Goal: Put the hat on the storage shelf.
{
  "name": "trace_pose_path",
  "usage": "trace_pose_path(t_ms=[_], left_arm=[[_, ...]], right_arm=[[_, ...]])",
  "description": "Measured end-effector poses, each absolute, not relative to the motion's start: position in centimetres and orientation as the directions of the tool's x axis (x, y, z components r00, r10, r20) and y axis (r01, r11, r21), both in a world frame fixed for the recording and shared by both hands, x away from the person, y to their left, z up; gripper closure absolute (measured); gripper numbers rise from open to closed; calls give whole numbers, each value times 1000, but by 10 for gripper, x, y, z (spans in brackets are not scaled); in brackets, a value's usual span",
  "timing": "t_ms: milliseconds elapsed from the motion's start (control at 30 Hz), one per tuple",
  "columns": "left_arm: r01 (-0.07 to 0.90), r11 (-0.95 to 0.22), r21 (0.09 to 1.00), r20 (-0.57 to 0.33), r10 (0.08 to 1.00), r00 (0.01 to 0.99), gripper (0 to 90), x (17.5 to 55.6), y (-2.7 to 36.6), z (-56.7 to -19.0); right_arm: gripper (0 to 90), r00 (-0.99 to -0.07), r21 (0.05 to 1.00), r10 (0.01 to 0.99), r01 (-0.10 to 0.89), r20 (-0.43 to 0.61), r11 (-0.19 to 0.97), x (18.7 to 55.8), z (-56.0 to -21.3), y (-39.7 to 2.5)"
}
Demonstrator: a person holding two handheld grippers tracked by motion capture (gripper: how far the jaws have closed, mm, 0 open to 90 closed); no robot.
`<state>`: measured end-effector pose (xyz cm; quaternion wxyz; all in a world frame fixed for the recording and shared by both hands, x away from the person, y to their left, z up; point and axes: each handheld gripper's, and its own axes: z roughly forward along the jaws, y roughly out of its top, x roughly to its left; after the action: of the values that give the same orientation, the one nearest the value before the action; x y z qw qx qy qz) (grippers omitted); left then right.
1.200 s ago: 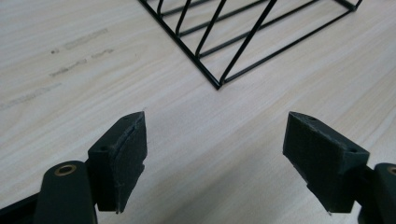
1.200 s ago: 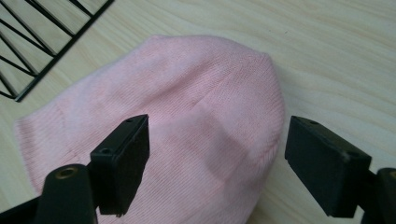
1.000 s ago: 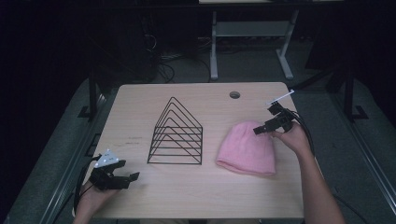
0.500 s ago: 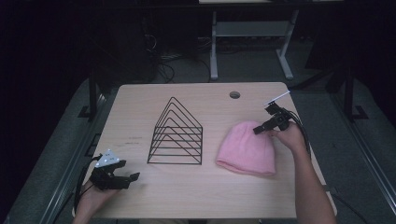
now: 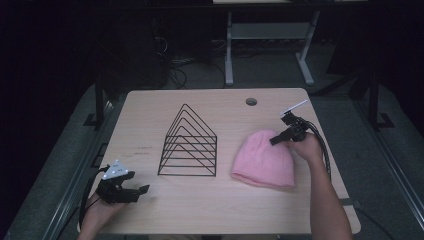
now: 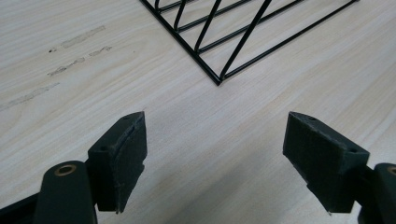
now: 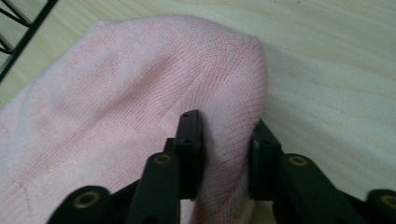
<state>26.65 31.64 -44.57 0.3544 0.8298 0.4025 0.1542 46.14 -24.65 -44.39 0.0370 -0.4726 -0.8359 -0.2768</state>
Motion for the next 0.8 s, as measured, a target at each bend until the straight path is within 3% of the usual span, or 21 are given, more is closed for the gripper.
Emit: trace_pose_path(t_ms=[800], left_arm=[[546, -416, 727, -45, 765, 642, 229, 267, 315, -436]], right_arm=[[761, -633, 598, 678, 723, 375, 345, 417, -383, -258]])
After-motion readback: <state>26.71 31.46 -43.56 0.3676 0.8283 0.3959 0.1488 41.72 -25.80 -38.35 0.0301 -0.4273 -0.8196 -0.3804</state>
